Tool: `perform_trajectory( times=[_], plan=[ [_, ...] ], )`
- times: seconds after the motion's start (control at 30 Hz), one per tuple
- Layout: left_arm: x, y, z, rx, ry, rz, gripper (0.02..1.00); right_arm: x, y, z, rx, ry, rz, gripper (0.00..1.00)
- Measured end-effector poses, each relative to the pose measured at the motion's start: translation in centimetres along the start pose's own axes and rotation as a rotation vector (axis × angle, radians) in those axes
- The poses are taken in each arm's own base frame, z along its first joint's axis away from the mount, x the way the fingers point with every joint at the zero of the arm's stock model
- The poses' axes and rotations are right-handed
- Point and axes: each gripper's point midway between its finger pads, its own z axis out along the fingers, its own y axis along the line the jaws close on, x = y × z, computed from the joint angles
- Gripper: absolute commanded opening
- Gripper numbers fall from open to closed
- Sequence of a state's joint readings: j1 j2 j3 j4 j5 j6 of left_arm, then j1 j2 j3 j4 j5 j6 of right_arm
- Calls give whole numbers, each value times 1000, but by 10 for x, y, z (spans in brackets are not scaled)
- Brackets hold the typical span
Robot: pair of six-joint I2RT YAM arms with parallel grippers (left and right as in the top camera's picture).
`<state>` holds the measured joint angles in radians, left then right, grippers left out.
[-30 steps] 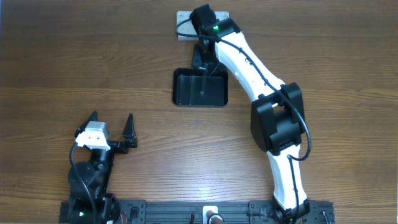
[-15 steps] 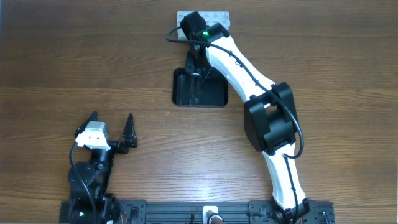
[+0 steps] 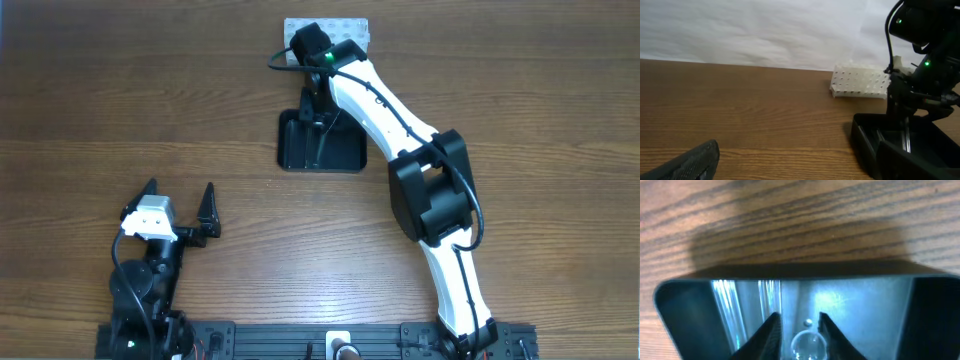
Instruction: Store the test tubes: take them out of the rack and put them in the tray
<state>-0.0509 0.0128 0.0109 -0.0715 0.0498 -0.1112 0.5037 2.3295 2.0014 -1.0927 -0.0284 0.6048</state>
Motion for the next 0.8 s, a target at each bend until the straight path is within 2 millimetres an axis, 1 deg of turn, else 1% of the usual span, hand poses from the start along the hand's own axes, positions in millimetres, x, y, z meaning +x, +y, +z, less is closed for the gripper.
perform_trajectory(
  times=[0.07, 0.1, 0.17, 0.27, 0.3, 0.37, 0.47, 0.5, 0.53, 0.57, 0.63, 0.7, 0.73, 0.8],
  plan=[
    [0, 0, 0, 0, 0, 0, 1000, 0, 0, 0, 0, -1, -2, 503],
    [0, 0, 0, 0, 0, 0, 998, -1, 0, 0, 2, -3, 0, 555],
    [0, 0, 0, 0, 0, 0, 1000, -1, -1, 0, 8, -6, -3, 601],
    [0, 0, 0, 0, 0, 0, 1000, -4, -2, -2, 21, -25, -12, 636],
    [0, 0, 0, 0, 0, 0, 1000, -6, -3, -4, 24, -37, -12, 641],
    [0, 0, 0, 0, 0, 0, 1000, -11, -2, -16, 25, -77, -18, 669],
    [0, 0, 0, 0, 0, 0, 998, -26, 2, -49, 9, -181, -38, 713],
    [0, 0, 0, 0, 0, 0, 1000, -33, 3, -66, 0, -232, -45, 726],
    [0, 0, 0, 0, 0, 0, 1000, -39, 4, -79, -6, -275, -53, 761],
    [0, 0, 0, 0, 0, 0, 1000, -47, 5, -98, -14, -335, -64, 801],
    [0, 0, 0, 0, 0, 0, 1000, -63, 5, -130, -20, -450, -86, 849],
    [0, 0, 0, 0, 0, 0, 998, -79, 5, -156, -19, -557, -108, 882],
    [0, 0, 0, 0, 0, 0, 1000, -88, 4, -165, -18, -603, -116, 890],
    [0, 0, 0, 0, 0, 0, 998, -106, 1, -176, -13, -676, -122, 912]
  ],
)
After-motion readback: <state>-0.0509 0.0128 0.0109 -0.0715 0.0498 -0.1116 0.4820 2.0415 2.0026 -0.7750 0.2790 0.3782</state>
